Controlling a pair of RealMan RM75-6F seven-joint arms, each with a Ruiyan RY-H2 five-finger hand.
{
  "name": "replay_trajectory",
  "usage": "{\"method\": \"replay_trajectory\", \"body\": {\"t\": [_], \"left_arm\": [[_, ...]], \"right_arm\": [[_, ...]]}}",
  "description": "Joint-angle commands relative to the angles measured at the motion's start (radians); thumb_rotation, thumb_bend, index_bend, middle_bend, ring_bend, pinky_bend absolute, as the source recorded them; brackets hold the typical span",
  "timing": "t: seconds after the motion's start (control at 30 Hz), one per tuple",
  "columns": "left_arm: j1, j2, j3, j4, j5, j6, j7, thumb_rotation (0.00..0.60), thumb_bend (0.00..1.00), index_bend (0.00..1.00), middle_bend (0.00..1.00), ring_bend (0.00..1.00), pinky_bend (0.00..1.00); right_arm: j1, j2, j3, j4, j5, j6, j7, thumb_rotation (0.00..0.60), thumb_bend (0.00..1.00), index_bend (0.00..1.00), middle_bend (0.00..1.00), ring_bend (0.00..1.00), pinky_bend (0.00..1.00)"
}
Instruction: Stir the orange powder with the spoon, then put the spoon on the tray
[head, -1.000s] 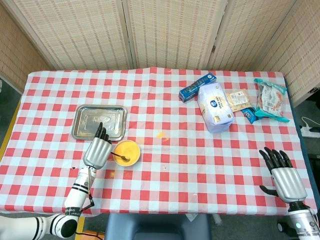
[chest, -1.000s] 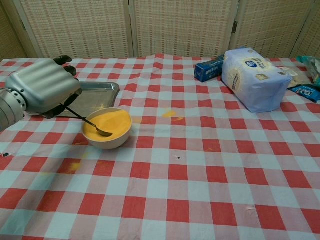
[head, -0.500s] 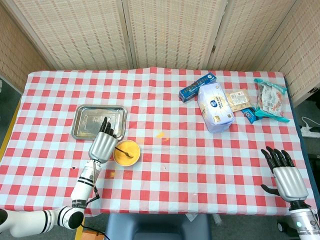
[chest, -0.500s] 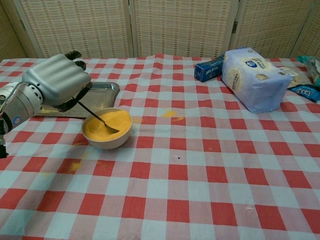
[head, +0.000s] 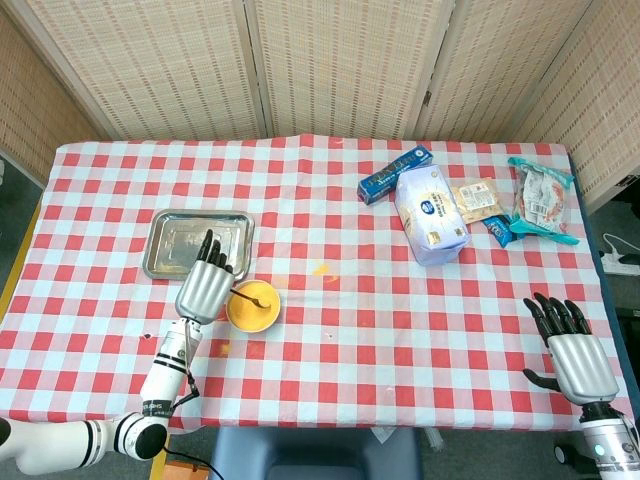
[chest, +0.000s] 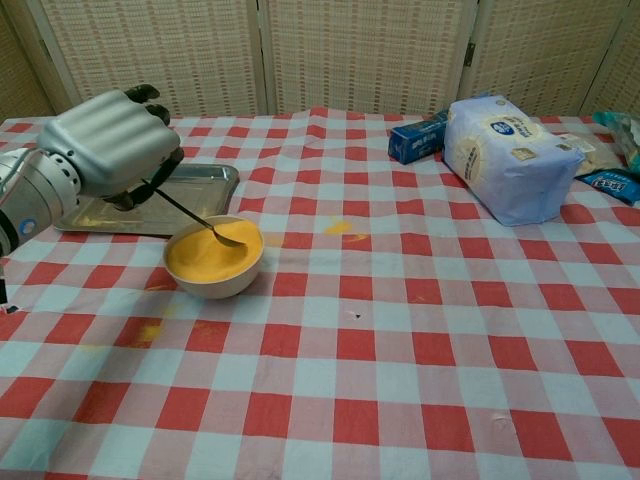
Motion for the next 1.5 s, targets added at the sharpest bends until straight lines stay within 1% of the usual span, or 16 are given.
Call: {"method": "replay_trajectory", "body": {"t": [0.03,0.23,0.43,0.53,0.7,0.8,1.13,1.33,1.5], "left_arm": [[0.0,0.004,-0.007,-0.005,0.0,0.006,-0.008,0.6,0.81,0.83,0.37,0.15,0.05],[-0.007,-0.003,-0.012,0.029,-0.005,-0.007,-0.03,0.6,0.81,0.83,0.37,0.15,0.05],[-0.016,-0.028,-0.008,0.105,-0.008,-0.033,-0.054,0.6,0.81,0.83,0.38,0.15,0.05],[-0.018,-0.035,0.001,0.129,0.003,-0.038,-0.059,0.6,0.8,0.83,0.38,0.15,0.05],[-0.016,-0.037,0.017,0.139,0.022,-0.036,-0.059,0.6,0.8,0.83,0.37,0.15,0.05],[-0.007,-0.025,0.055,0.12,0.051,-0.034,-0.036,0.6,0.8,0.83,0.37,0.15,0.05],[0.022,0.014,0.107,0.062,0.085,-0.028,0.0,0.6,0.79,0.83,0.37,0.15,0.05],[0.042,0.054,0.108,-0.011,0.133,0.015,-0.019,0.6,0.79,0.83,0.37,0.15,0.05],[0.042,0.074,0.08,-0.041,0.144,0.027,-0.033,0.6,0.79,0.83,0.37,0.15,0.05]], "right_arm": [[0.0,0.002,-0.001,-0.002,-0.003,0.0,0.003,0.6,0.04,0.0,0.0,0.0,0.0],[0.001,0.003,0.001,-0.002,-0.001,0.0,0.003,0.6,0.04,0.0,0.0,0.0,0.0],[0.0,0.0,0.006,-0.003,0.005,0.004,-0.002,0.6,0.04,0.0,0.0,0.0,0.0],[-0.001,-0.001,0.007,-0.002,0.007,0.006,-0.003,0.6,0.04,0.0,0.0,0.0,0.0],[-0.001,-0.002,0.007,0.0,0.009,0.004,-0.006,0.6,0.04,0.0,0.0,0.0,0.0],[-0.003,0.0,0.006,-0.004,0.001,0.011,-0.004,0.6,0.04,0.0,0.0,0.0,0.0],[-0.01,0.006,0.0,-0.01,-0.018,0.025,0.002,0.6,0.04,0.0,0.0,0.0,0.0],[-0.01,0.006,-0.004,-0.012,-0.025,0.024,0.001,0.6,0.04,0.0,0.0,0.0,0.0],[-0.011,0.008,-0.006,-0.015,-0.031,0.026,0.003,0.6,0.04,0.0,0.0,0.0,0.0]]}}
